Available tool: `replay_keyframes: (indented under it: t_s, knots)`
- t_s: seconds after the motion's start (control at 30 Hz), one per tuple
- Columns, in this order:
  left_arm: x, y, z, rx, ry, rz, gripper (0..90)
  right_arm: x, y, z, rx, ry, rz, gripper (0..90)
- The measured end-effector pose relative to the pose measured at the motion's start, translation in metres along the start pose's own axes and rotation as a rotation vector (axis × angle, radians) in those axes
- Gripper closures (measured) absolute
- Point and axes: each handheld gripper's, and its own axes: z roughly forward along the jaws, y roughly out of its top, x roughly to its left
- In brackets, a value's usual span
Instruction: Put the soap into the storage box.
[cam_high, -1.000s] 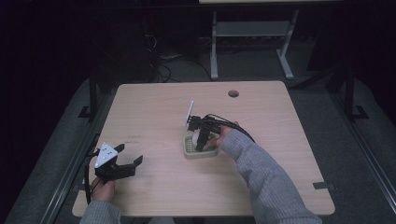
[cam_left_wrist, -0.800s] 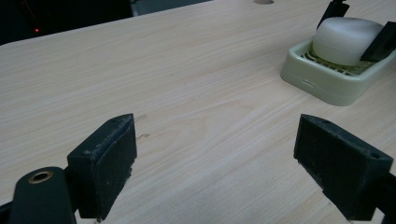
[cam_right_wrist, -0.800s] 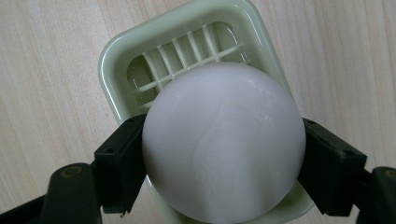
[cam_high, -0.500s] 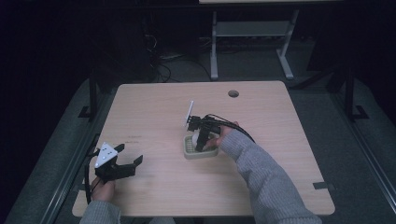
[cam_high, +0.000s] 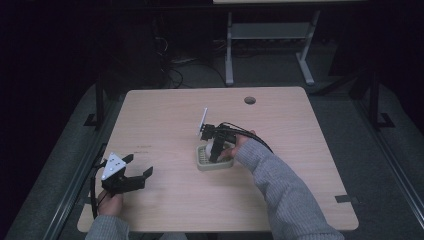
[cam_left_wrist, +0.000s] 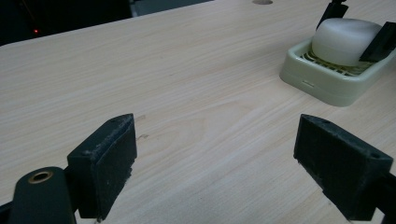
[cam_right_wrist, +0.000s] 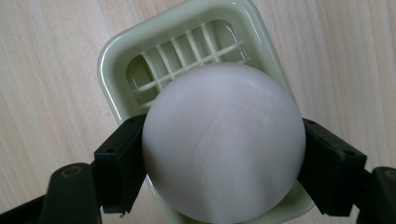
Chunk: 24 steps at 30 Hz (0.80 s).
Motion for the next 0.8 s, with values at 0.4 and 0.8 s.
replay_keyframes:
  t_s: [0.4, 0.8]
  knots:
    - [-0.0008, 0.0002, 0.0002, 0.0, -0.003, 0.0, 12.8, 0.0004, 0.0003, -0.0021, -0.01, 0.004, 0.006, 23.4]
    - [-0.0008, 0.0003, 0.0, 0.003, -0.001, 0.001, 12.8, 0.0014, -0.0001, -0.0049, -0.018, 0.004, 0.016, 23.1]
